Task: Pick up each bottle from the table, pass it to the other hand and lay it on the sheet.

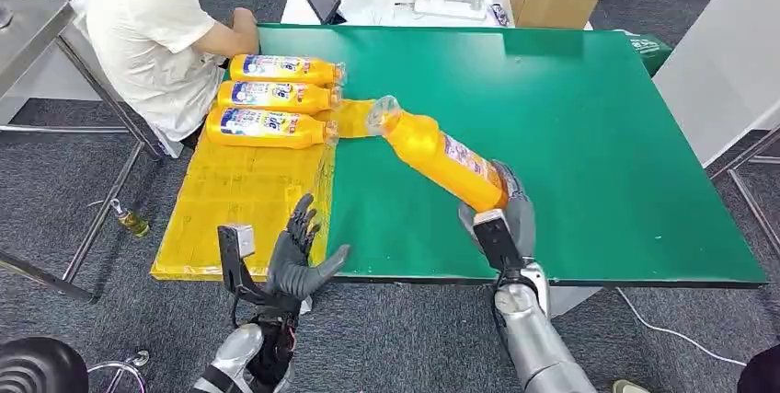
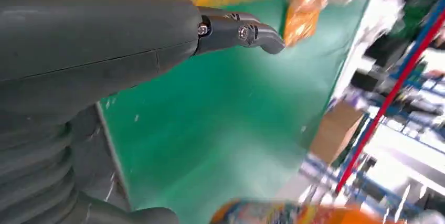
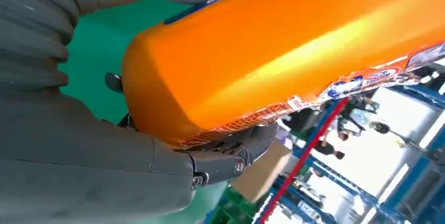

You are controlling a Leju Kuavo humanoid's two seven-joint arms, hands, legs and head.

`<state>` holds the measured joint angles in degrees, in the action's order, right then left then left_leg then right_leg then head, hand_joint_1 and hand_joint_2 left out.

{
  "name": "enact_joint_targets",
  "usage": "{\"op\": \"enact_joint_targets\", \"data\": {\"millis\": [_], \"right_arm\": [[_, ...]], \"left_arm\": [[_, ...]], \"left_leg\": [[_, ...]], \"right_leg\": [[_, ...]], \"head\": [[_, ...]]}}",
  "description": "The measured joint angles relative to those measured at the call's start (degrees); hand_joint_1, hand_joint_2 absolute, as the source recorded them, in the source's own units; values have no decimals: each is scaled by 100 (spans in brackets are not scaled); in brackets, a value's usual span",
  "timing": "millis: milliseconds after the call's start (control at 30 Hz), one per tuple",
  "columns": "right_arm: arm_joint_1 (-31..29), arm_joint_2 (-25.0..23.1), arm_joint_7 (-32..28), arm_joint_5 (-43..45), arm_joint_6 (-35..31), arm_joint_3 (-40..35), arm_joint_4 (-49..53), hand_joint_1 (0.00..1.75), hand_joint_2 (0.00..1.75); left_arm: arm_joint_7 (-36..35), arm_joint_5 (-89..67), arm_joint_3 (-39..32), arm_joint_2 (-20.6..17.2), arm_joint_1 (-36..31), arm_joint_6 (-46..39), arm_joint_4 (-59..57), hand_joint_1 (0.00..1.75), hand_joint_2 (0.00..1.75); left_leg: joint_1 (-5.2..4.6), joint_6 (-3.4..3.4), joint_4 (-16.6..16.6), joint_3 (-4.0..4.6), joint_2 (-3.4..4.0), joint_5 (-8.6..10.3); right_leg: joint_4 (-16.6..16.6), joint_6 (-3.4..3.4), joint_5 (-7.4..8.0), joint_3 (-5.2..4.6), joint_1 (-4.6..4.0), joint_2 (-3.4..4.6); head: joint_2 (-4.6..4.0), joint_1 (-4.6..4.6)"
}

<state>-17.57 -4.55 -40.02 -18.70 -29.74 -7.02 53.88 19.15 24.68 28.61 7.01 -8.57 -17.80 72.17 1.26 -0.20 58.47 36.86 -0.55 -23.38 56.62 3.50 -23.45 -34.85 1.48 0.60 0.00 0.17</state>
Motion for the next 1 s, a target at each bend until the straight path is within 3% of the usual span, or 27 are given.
{"op": "enact_joint_targets", "data": {"millis": [133, 267, 567, 733, 1000], "right_arm": [[244, -50, -2, 268, -24, -112, 455, 175, 175], [375, -199, -2, 377, 118, -330, 699, 175, 175], [391, -555, -2, 338, 546, -1212, 726, 175, 175], [376, -673, -2, 368, 596, -1736, 623, 175, 175], [344, -721, -2, 455, 640, -2105, 448, 169, 175]], "left_arm": [[739, -880, 20, 112, 136, -726, 61, 0, 175], [489, -532, 37, 173, 177, -393, 87, 0, 175], [730, -537, 61, 306, 57, -258, 151, 0, 175], [467, 25, 81, 361, -5, 326, 225, 0, 175], [688, 163, 68, 392, -48, 287, 350, 0, 175]], "left_leg": [[0, 0, 0, 5, 1, -1], [0, -1, 0, 7, 2, -2], [1, -1, 0, 7, 3, 0], [1, -1, 0, 9, 3, 0], [1, -1, 0, 9, 1, 0]], "right_leg": [[0, 0, 0, -4, 0, 1], [0, 0, -1, -7, 0, 2], [1, -1, 0, -8, -1, 1], [1, 0, -1, -9, -1, 1], [1, -1, 0, -8, -1, 0]], "head": [[0, -2], [0, -2], [0, 0], [0, 0], [0, -2]]}}
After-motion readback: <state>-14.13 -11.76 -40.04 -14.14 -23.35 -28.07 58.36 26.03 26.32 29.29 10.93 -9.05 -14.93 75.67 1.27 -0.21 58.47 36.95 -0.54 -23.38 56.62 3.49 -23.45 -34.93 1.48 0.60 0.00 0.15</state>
